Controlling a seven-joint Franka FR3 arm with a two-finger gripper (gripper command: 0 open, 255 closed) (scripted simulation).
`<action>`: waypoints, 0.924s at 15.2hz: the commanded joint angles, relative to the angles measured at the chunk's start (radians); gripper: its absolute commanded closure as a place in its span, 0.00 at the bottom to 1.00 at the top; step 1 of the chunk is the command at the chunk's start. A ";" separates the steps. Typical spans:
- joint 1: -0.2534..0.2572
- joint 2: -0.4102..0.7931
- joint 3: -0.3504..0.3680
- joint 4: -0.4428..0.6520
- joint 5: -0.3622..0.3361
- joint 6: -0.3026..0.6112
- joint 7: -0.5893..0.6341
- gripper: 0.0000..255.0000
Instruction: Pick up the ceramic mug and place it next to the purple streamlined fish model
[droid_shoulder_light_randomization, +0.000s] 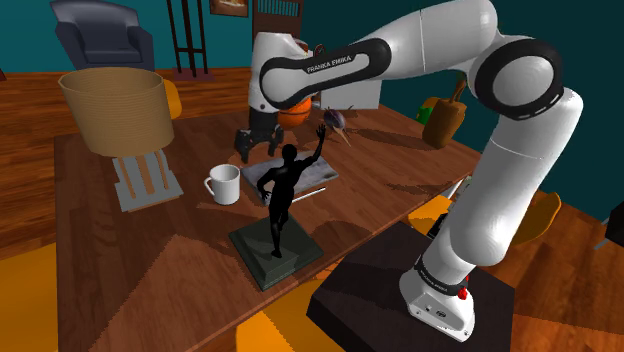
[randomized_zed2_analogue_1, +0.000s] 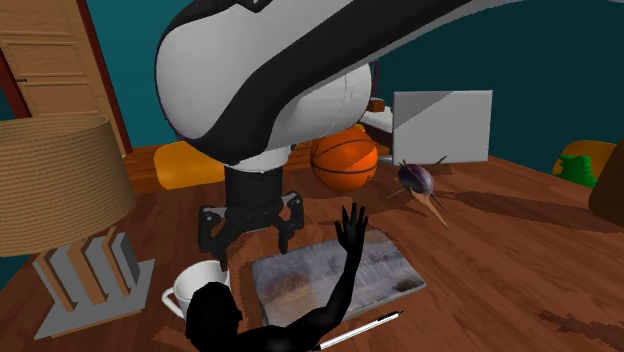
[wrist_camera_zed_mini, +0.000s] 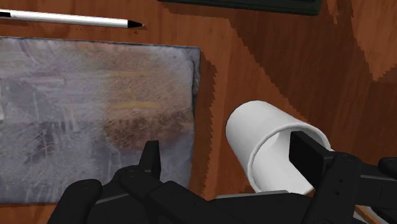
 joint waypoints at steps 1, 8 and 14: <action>0.014 0.089 0.004 0.077 -0.026 0.004 0.040 0.00; 0.050 0.270 -0.003 0.223 -0.072 0.025 0.104 0.00; 0.054 0.299 -0.005 0.201 -0.078 0.075 0.108 0.00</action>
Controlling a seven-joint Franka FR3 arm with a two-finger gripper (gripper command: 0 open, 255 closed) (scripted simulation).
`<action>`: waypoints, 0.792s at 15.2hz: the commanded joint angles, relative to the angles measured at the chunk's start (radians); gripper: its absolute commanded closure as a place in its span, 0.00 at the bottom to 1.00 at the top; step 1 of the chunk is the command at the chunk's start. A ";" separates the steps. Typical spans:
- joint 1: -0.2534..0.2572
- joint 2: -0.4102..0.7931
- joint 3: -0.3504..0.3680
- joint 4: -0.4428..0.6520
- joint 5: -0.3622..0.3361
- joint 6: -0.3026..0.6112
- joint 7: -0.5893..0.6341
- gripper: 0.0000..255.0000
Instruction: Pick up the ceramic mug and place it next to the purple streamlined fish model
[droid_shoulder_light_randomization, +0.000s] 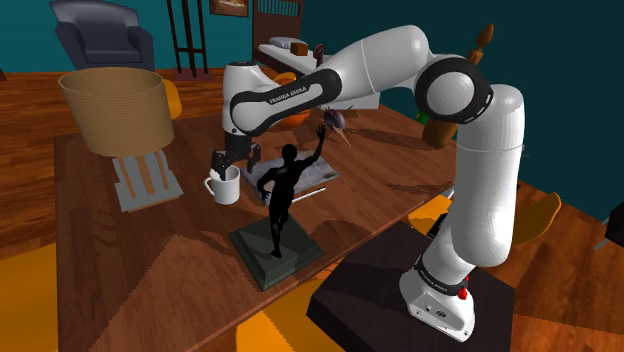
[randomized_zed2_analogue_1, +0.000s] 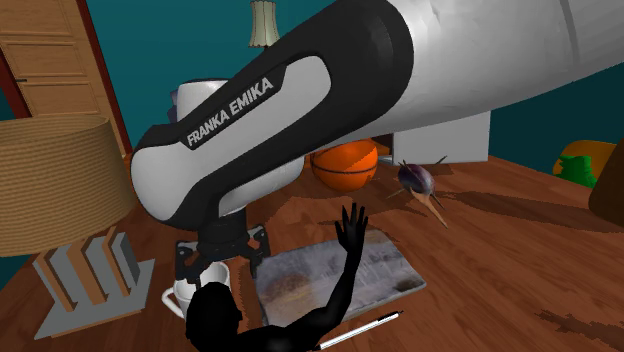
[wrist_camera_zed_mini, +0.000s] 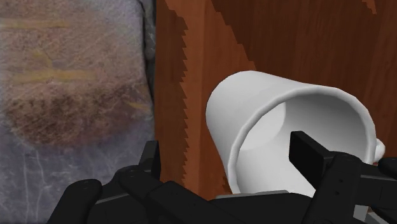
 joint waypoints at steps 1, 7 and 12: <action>0.001 0.005 0.000 0.000 -0.001 0.005 0.001 0.00; 0.001 0.005 0.000 0.000 -0.001 0.005 0.001 0.00; 0.001 0.005 0.000 0.000 -0.001 0.005 0.001 1.00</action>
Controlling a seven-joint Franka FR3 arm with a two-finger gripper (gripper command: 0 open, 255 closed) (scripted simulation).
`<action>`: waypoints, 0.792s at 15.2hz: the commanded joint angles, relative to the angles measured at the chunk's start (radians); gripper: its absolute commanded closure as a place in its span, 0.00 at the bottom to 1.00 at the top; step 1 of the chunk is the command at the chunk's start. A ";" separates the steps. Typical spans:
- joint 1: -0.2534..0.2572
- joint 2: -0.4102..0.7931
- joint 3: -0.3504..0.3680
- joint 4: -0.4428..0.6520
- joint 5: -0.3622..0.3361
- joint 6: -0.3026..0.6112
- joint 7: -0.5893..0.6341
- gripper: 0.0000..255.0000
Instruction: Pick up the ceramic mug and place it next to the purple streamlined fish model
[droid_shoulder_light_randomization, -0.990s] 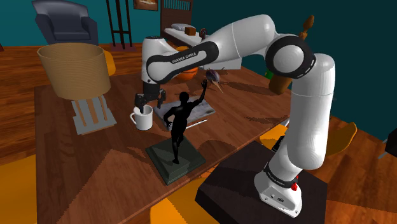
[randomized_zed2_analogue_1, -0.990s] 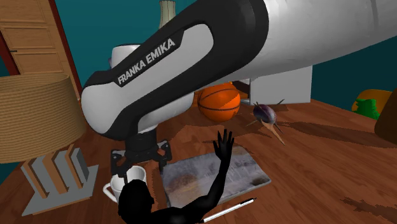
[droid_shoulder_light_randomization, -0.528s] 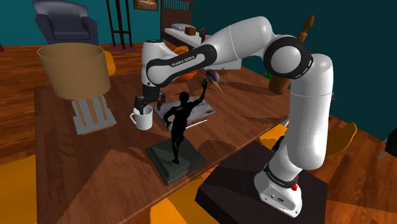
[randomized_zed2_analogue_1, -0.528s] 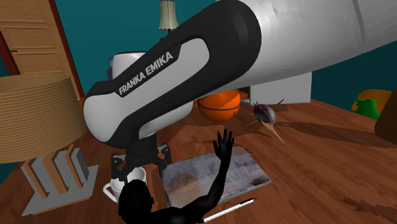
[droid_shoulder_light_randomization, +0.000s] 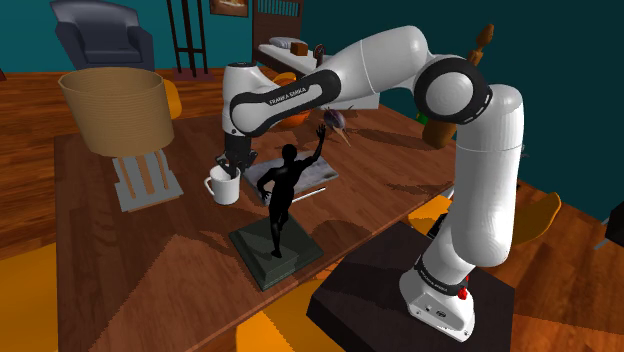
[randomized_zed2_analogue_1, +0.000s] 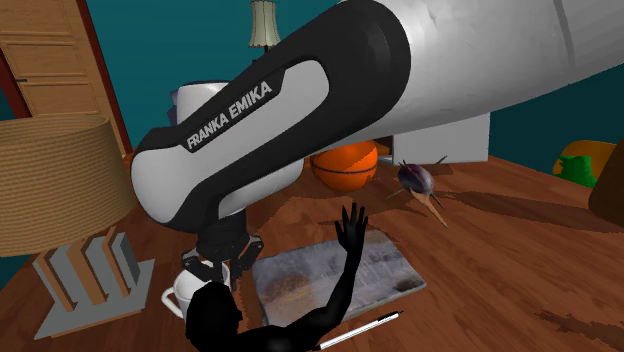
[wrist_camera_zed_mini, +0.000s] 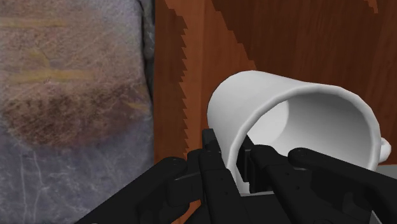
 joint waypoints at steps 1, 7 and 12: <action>0.000 0.000 0.000 0.000 0.000 0.000 0.000 1.00; -0.001 -0.012 0.001 0.010 0.003 -0.022 -0.001 1.00; -0.003 -0.038 0.004 0.042 0.008 -0.079 -0.002 1.00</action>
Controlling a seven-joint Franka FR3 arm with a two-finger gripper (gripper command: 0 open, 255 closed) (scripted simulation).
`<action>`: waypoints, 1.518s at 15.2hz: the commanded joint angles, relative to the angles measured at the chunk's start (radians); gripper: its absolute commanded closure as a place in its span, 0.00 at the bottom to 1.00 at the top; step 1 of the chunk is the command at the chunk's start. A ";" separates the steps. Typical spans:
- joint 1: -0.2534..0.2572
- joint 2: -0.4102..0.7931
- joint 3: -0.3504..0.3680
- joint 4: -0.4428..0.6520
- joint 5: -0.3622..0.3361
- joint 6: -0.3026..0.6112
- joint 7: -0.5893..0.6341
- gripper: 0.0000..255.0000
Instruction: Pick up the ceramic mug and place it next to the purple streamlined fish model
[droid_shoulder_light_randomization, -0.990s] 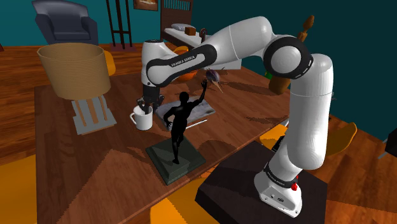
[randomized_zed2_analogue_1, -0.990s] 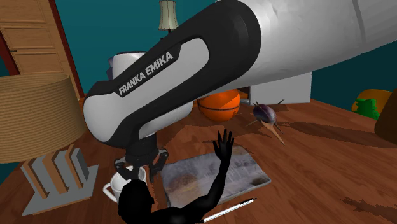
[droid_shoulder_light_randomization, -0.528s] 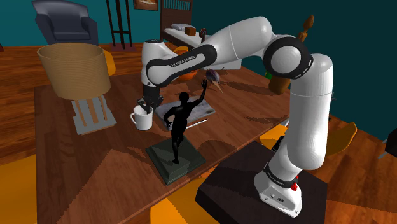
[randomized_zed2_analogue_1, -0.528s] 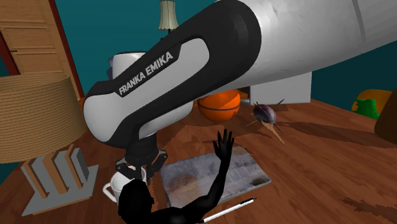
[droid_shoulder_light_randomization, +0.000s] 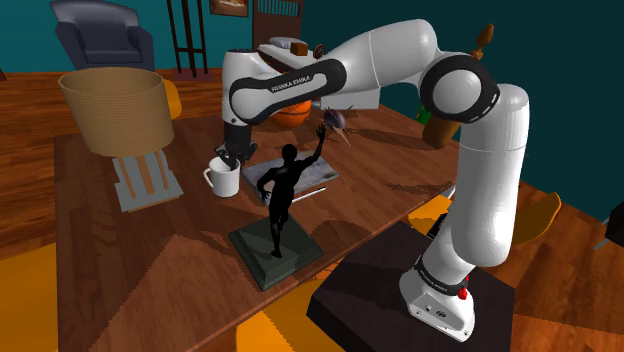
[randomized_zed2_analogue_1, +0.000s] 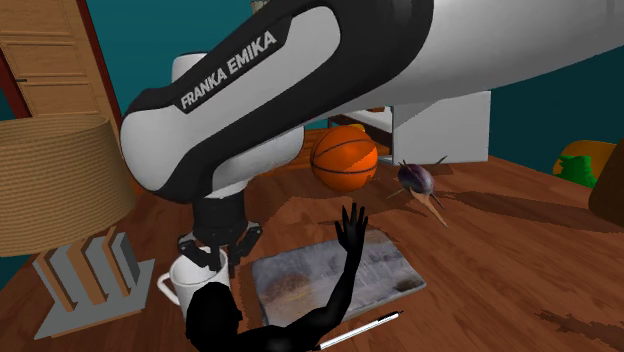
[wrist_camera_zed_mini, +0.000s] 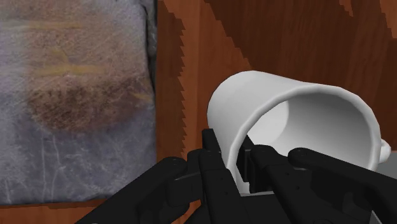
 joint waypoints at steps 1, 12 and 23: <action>0.001 -0.010 0.001 0.014 0.002 -0.024 0.001 1.00; -0.001 -0.049 0.005 0.108 0.010 -0.156 0.001 1.00; 0.002 -0.063 0.008 0.237 0.012 -0.298 0.004 1.00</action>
